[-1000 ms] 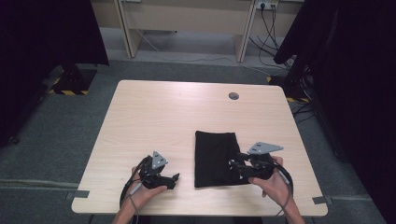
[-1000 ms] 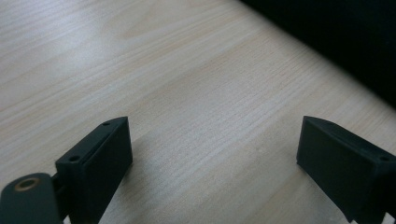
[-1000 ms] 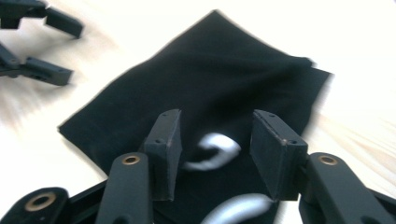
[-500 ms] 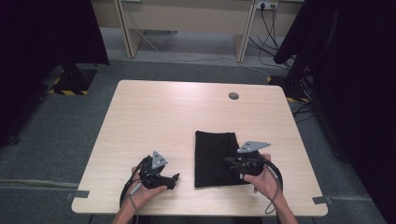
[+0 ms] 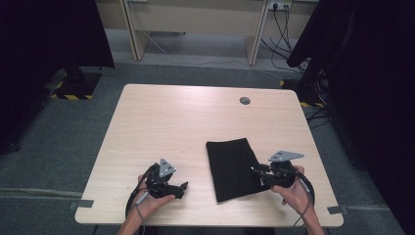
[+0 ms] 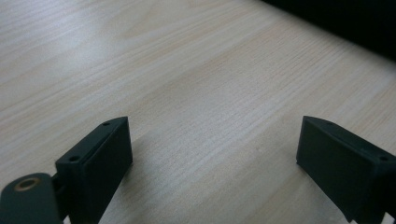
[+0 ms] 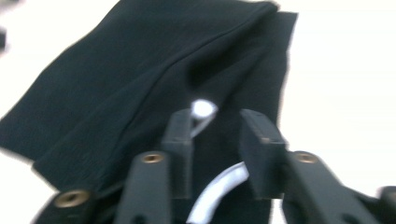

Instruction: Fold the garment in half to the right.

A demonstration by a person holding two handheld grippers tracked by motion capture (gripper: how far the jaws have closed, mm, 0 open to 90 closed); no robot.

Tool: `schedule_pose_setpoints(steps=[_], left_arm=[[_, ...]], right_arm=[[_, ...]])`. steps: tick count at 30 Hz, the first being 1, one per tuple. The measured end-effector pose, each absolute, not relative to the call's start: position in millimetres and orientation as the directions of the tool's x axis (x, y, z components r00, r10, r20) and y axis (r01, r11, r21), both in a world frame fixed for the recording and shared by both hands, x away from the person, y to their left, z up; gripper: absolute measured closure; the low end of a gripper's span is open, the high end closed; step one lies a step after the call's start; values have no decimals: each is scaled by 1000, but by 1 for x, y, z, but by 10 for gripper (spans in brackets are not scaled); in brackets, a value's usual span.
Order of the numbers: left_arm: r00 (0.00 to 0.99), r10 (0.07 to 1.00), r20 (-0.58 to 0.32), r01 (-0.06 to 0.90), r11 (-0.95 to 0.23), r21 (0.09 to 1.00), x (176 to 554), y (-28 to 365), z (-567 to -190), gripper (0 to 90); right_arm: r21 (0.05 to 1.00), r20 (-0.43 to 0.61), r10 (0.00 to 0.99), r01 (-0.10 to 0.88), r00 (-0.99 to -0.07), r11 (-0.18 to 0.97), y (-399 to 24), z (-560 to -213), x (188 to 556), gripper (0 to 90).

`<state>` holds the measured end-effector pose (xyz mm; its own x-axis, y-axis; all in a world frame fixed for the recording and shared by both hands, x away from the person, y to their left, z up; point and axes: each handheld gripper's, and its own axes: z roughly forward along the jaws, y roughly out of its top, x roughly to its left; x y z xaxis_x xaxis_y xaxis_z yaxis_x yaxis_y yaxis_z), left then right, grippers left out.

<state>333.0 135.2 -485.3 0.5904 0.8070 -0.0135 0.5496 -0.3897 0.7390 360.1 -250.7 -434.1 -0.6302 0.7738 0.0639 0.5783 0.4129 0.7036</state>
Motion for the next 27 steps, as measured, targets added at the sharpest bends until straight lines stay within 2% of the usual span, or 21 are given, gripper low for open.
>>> schedule_pose_setpoints(steps=[4, 7, 11, 16, 17, 21, 24, 27], left_arm=[[590, 807, -14, 550, -389, 739, 333, 135, -485, 91], [590, 807, -14, 550, -389, 739, 333, 135, -485, 91], [591, 807, -14, 550, -389, 739, 333, 135, -485, 91], [591, 807, -16, 550, -389, 739, 333, 136, -485, 93], [591, 806, -15, 550, -389, 739, 333, 136, -485, 93], [591, 807, -15, 550, -389, 739, 333, 136, -485, 93], [591, 807, -15, 550, -389, 739, 333, 135, -485, 93], [591, 807, -15, 550, -389, 739, 333, 136, -485, 93]], right_arm=[[734, 82, 786, 570, -613, 368, -249, -414, 366, 525], [718, 87, 789, 587, -608, 374, -234, -409, 374, 436], [664, 99, 790, 631, -605, 401, -210, -419, 380, 359], [577, 20, 818, 675, -575, 460, -202, -444, 388, 308], [573, 33, 825, 687, -564, 447, -205, -448, 390, 316], [604, 86, 787, 660, -611, 447, -214, -455, 389, 598], [625, 90, 761, 631, -643, 460, -218, -454, 388, 756], [654, 110, 746, 613, -657, 443, -223, -448, 387, 798]])
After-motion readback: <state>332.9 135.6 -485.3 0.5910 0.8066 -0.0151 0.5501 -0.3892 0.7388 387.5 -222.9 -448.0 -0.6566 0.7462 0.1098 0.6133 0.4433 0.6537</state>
